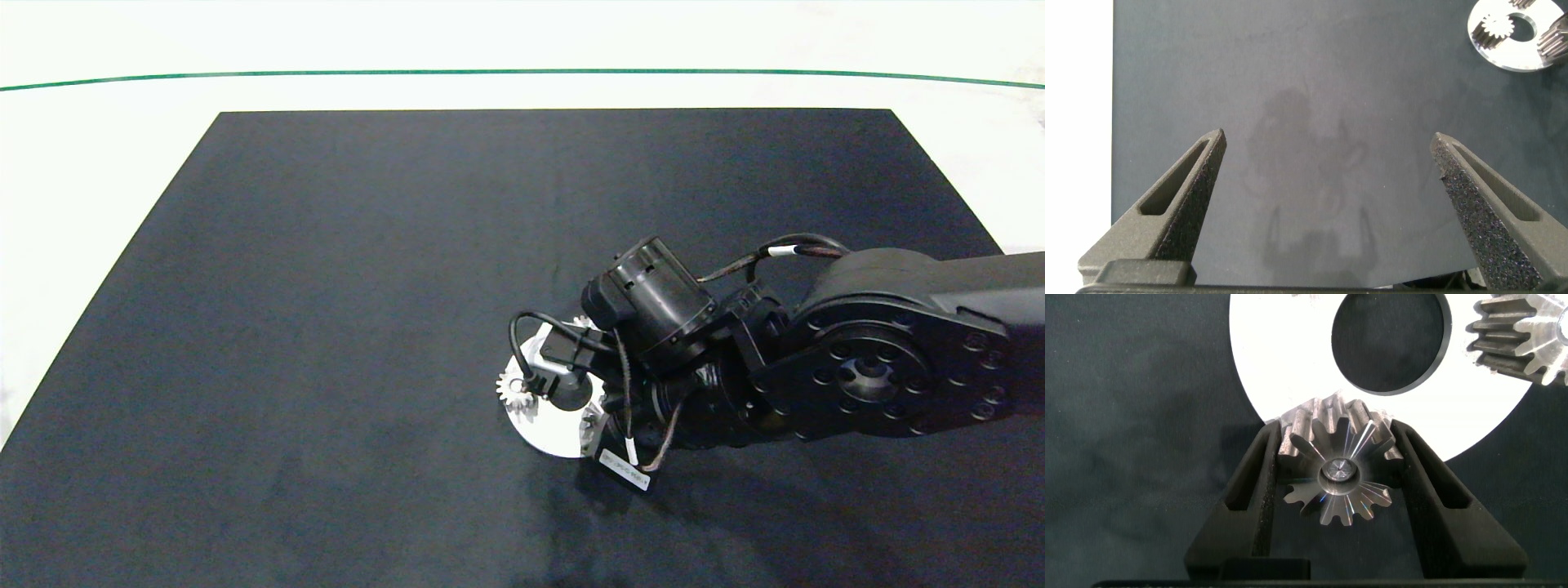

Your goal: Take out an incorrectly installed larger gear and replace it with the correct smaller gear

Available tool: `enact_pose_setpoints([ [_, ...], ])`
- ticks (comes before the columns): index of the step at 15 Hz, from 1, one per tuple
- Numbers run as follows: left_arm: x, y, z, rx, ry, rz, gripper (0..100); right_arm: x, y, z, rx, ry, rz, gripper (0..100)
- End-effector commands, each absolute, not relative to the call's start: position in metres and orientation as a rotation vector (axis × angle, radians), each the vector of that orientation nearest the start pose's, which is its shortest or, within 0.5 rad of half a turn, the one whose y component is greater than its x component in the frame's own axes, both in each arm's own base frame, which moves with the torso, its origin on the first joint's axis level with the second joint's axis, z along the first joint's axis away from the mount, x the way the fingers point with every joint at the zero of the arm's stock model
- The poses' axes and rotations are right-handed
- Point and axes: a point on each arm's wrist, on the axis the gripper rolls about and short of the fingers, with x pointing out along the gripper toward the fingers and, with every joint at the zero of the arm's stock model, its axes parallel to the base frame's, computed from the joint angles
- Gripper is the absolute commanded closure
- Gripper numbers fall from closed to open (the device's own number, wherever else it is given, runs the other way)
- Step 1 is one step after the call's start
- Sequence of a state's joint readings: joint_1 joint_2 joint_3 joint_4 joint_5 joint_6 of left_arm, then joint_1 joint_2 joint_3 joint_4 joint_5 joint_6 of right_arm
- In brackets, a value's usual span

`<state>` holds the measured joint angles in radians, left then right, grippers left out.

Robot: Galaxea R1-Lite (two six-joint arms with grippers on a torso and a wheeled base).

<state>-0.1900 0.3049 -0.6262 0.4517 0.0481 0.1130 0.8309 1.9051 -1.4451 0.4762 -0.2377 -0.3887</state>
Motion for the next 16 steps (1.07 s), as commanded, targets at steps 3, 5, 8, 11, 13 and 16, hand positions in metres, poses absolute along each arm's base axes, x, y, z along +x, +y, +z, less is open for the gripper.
enact_pose_setpoints([
  [3, -0.042, 0.009, 0.204, 0.129, 0.121, -0.148, 0, 0.239, 0.254, 0.19, -0.847, 0.716, 0.713, 63],
  [5, -0.042, 0.009, 0.204, 0.129, 0.122, -0.147, 0, 0.238, 0.254, 0.19, -0.848, 0.717, 0.715, 63],
  [8, -0.042, 0.009, 0.203, 0.129, 0.125, -0.147, 0, 0.238, 0.254, 0.194, -0.841, 0.705, 0.712, 63],
  [11, -0.04, 0.009, 0.201, 0.131, 0.138, -0.148, 0, 0.235, 0.253, 0.201, -0.835, 0.688, 0.715, 63],
  [13, -0.04, 0.009, 0.2, 0.131, 0.141, -0.148, 0, 0.233, 0.253, 0.206, -0.828, 0.669, 0.718, 63],
  [16, -0.04, 0.009, 0.2, 0.131, 0.141, -0.148, 0, 0.227, 0.254, 0.217, -0.817, 0.639, 0.727, 63],
])
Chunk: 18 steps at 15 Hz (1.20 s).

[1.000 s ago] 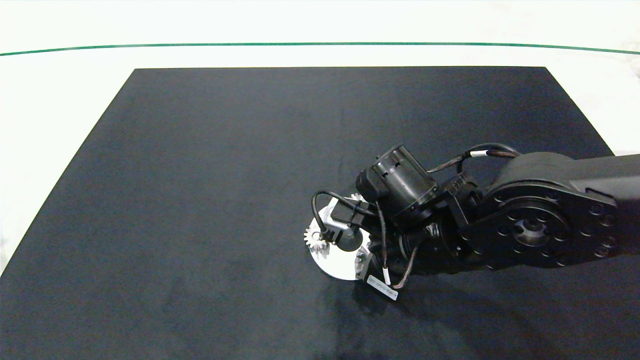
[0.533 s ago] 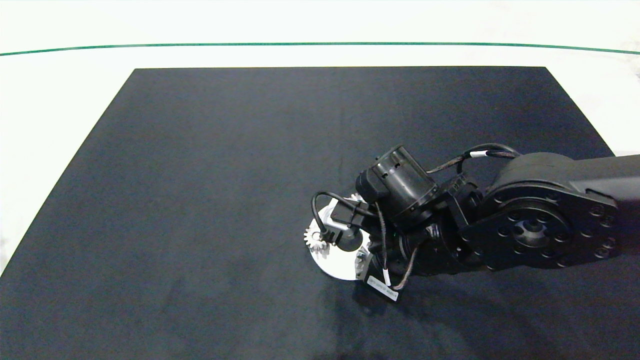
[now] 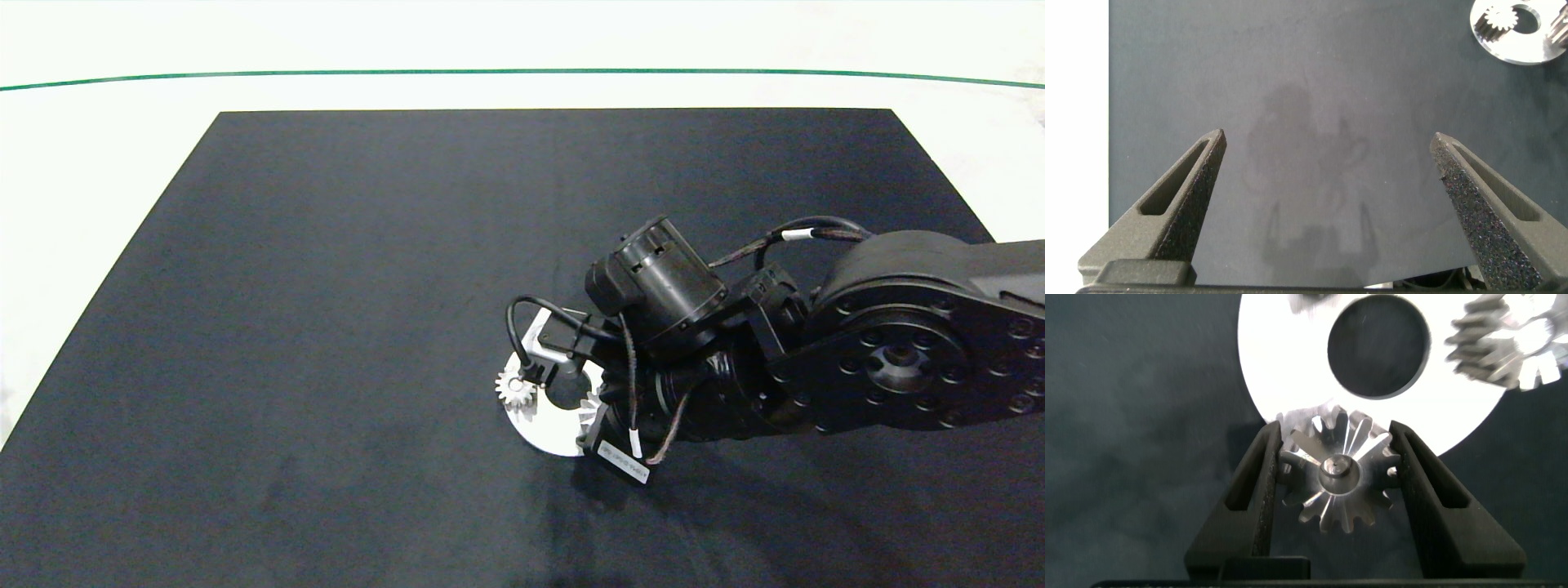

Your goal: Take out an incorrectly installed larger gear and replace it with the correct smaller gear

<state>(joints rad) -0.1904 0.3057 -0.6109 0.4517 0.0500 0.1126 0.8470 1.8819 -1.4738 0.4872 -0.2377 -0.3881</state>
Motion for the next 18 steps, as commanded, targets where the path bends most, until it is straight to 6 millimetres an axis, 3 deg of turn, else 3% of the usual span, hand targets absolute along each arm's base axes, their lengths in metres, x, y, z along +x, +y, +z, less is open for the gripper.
enact_pose_setpoints([
  [1, -0.039, 0.009, 0.199, 0.131, 0.143, -0.148, 0, 0.223, 0.252, 0.225, -0.809, 0.626, 0.729, 63],
  [5, -0.038, 0.008, 0.196, 0.133, 0.157, -0.144, 0, 0.215, 0.238, 0.245, -0.761, 0.607, 0.706, 63],
  [7, -0.037, 0.008, 0.194, 0.134, 0.165, -0.141, 0, 0.223, 0.223, 0.25, -0.73, 0.614, 0.657, 63],
  [15, -0.037, 0.008, 0.191, 0.138, 0.171, -0.136, 0, 0.282, 0.141, 0.256, -0.597, 0.686, 0.356, 63],
  [18, -0.037, 0.008, 0.192, 0.138, 0.169, -0.136, 0, 0.296, 0.12, 0.252, -0.57, 0.716, 0.291, 63],
])
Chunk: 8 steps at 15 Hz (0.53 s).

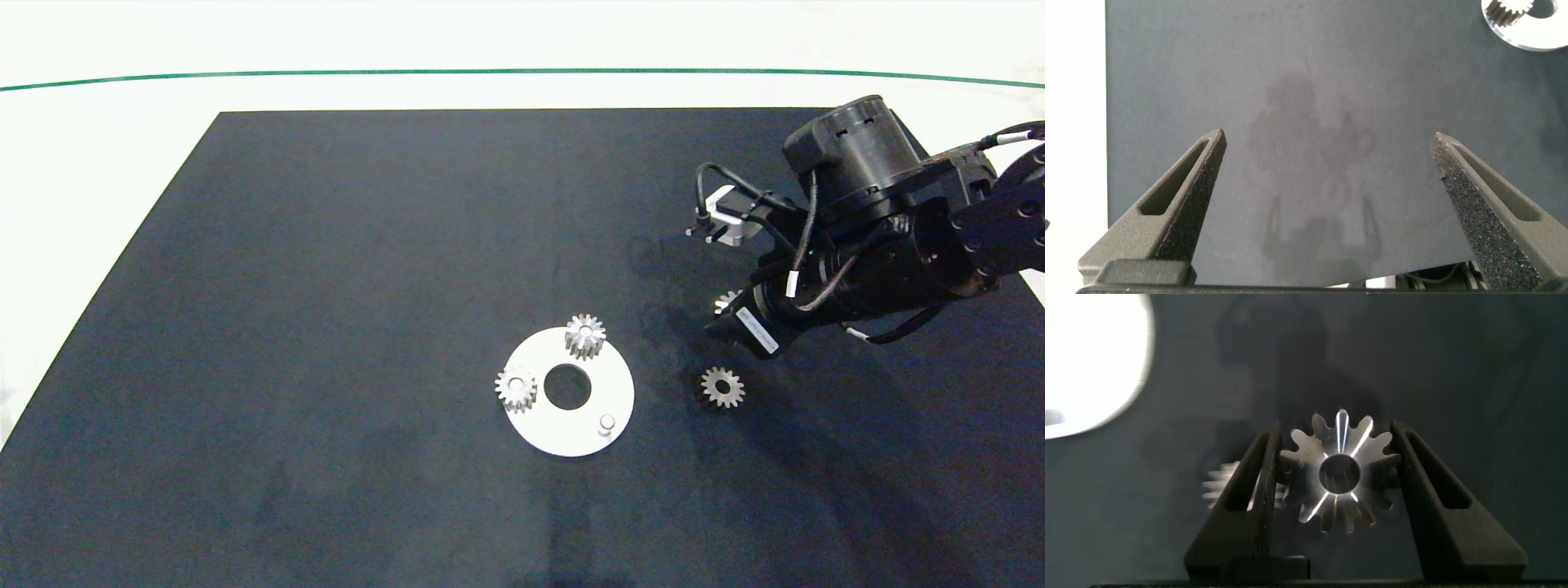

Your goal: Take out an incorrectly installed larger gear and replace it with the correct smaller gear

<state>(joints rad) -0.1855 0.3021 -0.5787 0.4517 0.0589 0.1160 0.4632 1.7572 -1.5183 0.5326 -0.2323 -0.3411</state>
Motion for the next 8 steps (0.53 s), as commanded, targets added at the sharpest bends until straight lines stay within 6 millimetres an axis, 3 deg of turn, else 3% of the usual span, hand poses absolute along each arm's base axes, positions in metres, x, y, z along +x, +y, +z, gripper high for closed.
enact_pose_setpoints([
  [1, -0.037, 0.008, 0.192, 0.138, 0.171, -0.136, 0, 0.298, 0.117, 0.25, -0.568, 0.723, 0.282, 63],
  [8, -0.037, 0.008, 0.192, 0.14, 0.169, -0.137, 0, 0.3, 0.115, 0.232, -0.587, 0.79, 0.279, 63],
])
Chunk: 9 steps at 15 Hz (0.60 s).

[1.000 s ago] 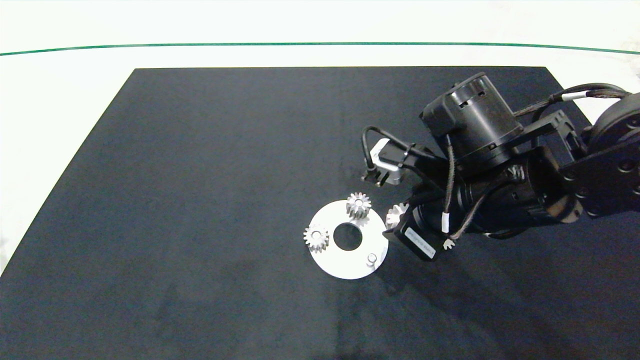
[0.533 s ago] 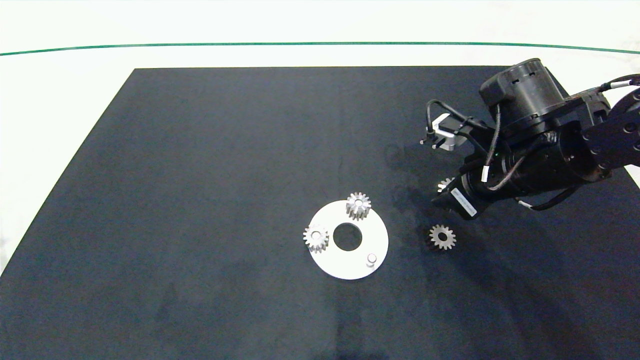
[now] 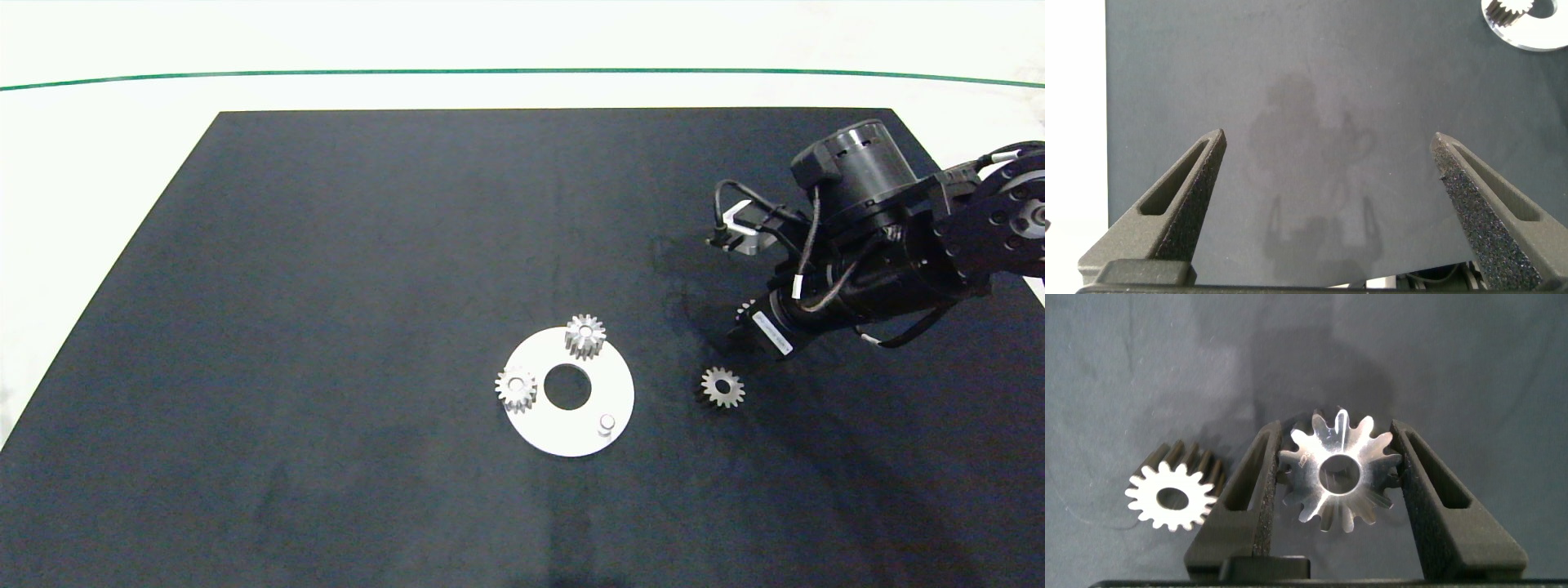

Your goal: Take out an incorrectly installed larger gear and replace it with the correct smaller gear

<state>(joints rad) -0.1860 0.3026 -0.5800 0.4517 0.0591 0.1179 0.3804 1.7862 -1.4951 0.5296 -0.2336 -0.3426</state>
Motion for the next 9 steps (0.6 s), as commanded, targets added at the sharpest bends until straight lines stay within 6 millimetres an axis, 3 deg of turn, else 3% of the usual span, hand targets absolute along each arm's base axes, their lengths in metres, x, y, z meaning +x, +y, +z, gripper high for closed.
enact_pose_setpoints([
  [1, -0.0373, 0.0084, 0.1918, 0.139, 0.168, -0.136, 0, 0.2999, 0.1148, 0.2291, -0.59, 0.8, 0.28, 63],
  [4, -0.0371, 0.0084, 0.1914, 0.14, 0.169, -0.137, 0, 0.3001, 0.115, 0.2271, -0.589, 0.803, 0.284, 63],
  [5, -0.0371, 0.0084, 0.1914, 0.14, 0.169, -0.137, 0, 0.3001, 0.115, 0.2271, -0.589, 0.803, 0.284, 0],
  [9, -0.037, 0.0084, 0.191, 0.14, 0.171, -0.137, 0, 0.2989, 0.1145, 0.2294, -0.584, 0.796, 0.281, 0],
])
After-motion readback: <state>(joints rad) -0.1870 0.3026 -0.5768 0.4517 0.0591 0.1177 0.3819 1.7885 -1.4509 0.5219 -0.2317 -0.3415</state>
